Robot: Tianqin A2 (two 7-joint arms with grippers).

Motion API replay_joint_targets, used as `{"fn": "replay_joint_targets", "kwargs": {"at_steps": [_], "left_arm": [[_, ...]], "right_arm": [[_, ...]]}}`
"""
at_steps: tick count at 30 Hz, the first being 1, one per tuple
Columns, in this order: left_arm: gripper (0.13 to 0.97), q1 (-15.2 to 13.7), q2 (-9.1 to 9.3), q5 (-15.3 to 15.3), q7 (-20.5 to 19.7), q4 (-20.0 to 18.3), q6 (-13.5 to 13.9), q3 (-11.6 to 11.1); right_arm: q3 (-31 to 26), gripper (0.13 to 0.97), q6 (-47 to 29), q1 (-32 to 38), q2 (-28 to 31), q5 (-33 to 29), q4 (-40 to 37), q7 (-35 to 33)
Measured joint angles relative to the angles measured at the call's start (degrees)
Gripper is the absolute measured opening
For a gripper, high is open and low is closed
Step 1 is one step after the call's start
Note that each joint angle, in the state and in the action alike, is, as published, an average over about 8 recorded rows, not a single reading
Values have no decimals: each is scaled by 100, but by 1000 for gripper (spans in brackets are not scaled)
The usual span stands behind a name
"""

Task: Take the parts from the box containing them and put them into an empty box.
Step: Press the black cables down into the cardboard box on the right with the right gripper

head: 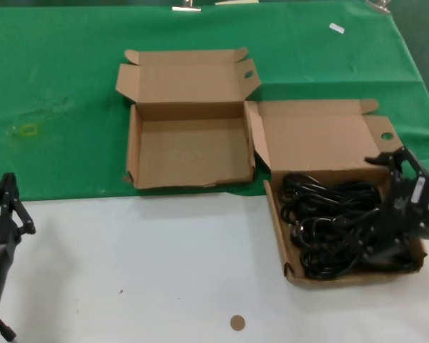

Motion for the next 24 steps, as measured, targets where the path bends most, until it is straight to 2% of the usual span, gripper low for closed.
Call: {"fn": "replay_joint_targets", "kwargs": {"at_steps": [4, 10, 15, 24], "left_arm": [[162, 0, 0, 0, 0, 0, 0, 0], [148, 0, 0, 0, 0, 0, 0, 0], [144, 0, 0, 0, 0, 0, 0, 0], [144, 0, 0, 1, 0, 0, 0, 0]], "right_arm": [[102, 965, -781, 118, 176, -1011, -50, 598], [825, 963, -1840, -147, 209, -2153, -177, 1089], [1503, 941, -2472, -418, 26, -2684, -383, 1142], [2463, 904, -3199, -753, -551, -3276, -784, 1049]]}}
